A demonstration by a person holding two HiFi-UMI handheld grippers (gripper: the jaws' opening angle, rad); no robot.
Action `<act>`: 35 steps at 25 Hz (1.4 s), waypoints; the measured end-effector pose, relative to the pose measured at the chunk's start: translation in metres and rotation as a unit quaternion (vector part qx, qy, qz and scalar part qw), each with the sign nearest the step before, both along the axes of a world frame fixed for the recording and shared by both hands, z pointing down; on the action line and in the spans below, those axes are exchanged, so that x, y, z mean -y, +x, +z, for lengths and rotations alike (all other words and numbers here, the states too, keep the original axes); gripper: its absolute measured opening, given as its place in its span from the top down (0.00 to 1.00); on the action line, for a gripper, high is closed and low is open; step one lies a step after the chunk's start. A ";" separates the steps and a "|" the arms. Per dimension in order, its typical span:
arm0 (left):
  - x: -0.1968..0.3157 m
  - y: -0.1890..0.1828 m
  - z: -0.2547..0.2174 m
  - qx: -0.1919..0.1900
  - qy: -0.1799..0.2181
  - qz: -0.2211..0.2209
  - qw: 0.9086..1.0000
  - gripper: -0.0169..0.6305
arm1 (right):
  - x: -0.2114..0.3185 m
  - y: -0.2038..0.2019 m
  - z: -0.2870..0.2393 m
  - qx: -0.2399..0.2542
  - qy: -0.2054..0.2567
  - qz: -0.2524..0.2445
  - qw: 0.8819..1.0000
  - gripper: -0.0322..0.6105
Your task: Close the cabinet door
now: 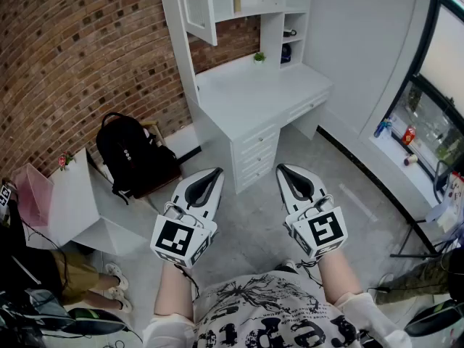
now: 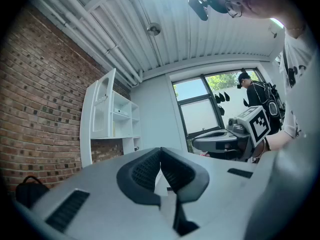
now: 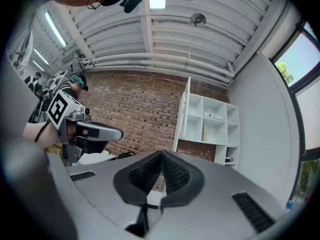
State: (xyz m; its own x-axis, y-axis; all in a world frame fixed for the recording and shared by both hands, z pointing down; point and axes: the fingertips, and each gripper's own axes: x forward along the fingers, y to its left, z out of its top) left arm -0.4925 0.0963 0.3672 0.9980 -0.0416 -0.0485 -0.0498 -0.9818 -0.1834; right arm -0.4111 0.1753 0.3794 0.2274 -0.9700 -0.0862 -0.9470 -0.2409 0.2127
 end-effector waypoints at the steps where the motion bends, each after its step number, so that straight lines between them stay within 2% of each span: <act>1: -0.001 0.002 0.001 0.000 -0.002 0.001 1.000 0.95 | 0.000 0.002 0.000 0.000 0.000 0.002 1.000 0.93; 10: 0.007 0.016 0.006 -0.008 -0.019 0.008 1.000 0.95 | 0.006 0.013 0.003 0.000 0.001 0.009 1.000 0.93; 15: 0.009 0.028 0.002 -0.019 -0.026 0.023 0.999 0.95 | 0.010 0.026 0.001 0.021 0.019 0.020 0.999 0.93; 16: 0.011 0.030 -0.001 -0.028 -0.029 0.025 0.999 0.75 | 0.012 0.029 0.000 0.023 0.022 0.021 0.999 0.93; 17: 0.014 0.032 -0.005 -0.039 -0.031 0.024 0.998 0.44 | 0.014 0.032 0.001 0.024 0.022 0.022 0.999 0.93; 18: 0.018 0.035 -0.008 -0.048 -0.034 0.021 0.998 0.42 | 0.016 0.036 0.001 0.025 0.022 0.023 0.999 0.93; 20: 0.028 0.044 -0.009 -0.052 -0.037 0.011 0.998 0.41 | 0.020 0.046 0.005 0.029 0.018 0.022 0.999 0.93; 24: 0.041 0.070 -0.002 -0.028 -0.020 -0.007 0.999 0.41 | 0.031 0.075 0.010 0.042 0.011 0.014 0.999 0.93; 27: 0.053 0.098 -0.001 -0.028 -0.027 -0.017 0.999 0.41 | 0.046 0.105 0.010 0.043 0.009 0.001 0.999 0.93; 31: 0.075 0.145 0.000 -0.029 -0.032 -0.045 0.998 0.41 | 0.074 0.155 0.012 0.032 0.006 -0.033 0.999 0.93; 35: 0.099 0.211 -0.005 -0.043 -0.045 -0.084 0.995 0.41 | 0.105 0.227 0.011 0.020 0.000 -0.070 0.997 0.93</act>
State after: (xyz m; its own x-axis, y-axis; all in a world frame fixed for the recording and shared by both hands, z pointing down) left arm -0.2814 -0.0025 0.3627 0.9689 -0.2154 -0.1215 -0.2262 -0.9705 -0.0830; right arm -0.1846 0.0706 0.3900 0.0920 -0.9925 -0.0801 -0.9791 -0.1048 0.1741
